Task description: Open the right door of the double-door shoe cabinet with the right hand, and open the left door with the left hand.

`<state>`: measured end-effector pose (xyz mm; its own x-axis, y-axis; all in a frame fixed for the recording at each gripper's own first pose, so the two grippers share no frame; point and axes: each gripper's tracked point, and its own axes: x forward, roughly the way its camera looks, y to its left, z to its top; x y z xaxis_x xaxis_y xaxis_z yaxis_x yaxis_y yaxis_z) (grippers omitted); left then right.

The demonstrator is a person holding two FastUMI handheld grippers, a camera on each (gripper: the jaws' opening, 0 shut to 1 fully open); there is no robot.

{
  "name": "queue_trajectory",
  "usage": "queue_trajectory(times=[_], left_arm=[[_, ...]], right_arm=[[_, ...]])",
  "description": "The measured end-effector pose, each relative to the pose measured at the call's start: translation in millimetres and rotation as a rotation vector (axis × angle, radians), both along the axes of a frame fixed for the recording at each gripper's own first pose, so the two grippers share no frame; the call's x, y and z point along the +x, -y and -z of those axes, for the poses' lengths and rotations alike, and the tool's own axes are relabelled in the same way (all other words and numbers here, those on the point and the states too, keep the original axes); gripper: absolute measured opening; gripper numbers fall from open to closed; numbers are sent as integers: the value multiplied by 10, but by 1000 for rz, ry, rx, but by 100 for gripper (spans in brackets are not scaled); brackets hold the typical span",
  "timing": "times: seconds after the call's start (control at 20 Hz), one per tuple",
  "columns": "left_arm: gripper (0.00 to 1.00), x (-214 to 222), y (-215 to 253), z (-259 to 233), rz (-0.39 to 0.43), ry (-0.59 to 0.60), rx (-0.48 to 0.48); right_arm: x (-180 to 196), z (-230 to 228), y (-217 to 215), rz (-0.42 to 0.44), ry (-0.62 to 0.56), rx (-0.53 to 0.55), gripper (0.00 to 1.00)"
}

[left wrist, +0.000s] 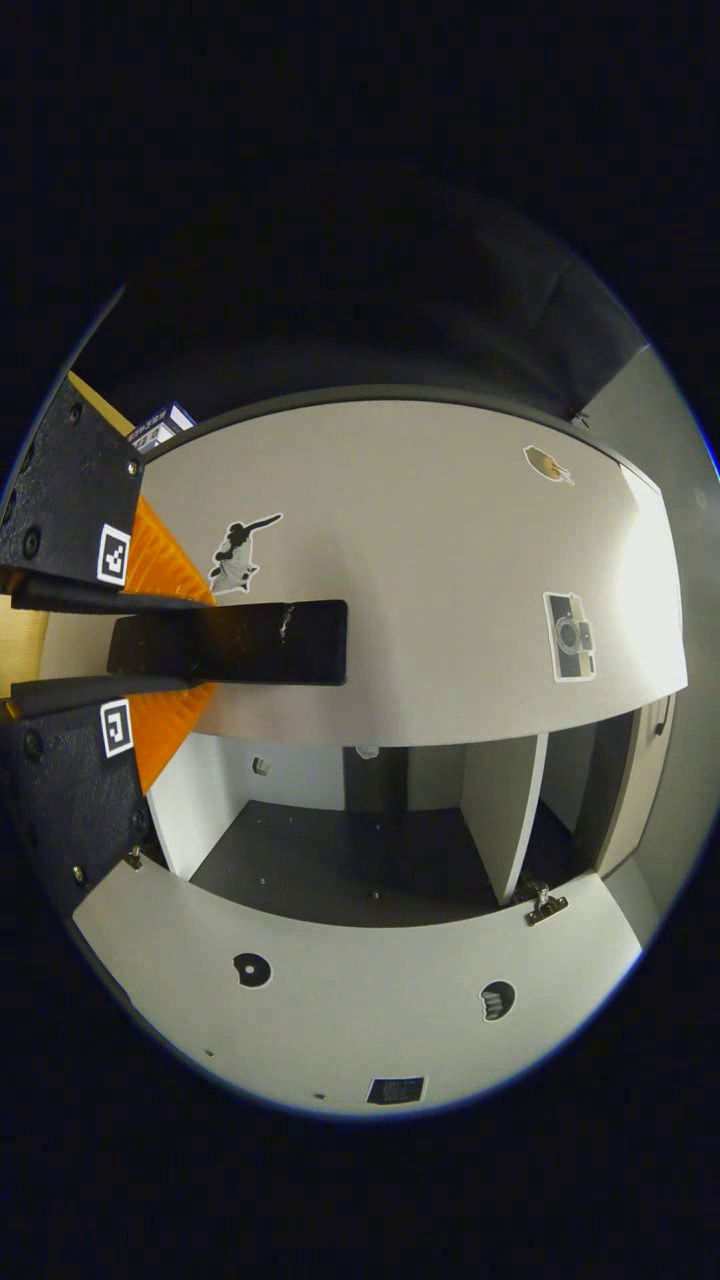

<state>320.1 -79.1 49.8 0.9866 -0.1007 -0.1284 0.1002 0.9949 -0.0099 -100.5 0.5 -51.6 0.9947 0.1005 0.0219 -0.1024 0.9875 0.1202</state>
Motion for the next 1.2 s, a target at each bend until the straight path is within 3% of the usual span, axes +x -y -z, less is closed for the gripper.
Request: queue_trajectory(times=[0.6, 0.9, 1.2], left_arm=[[24, -476, -418, -19, 83, 12, -12], [19, -651, -890, -43, 41, 34, 19], [1, -624, -1548, -58, -76, 63, 44]], right_arm=[[-66, -121, -361, -22, 12, -16, 100], [-136, -136, -629, -65, 18, -12, 98], [-130, -129, -910, -121, 21, -9, 98]])
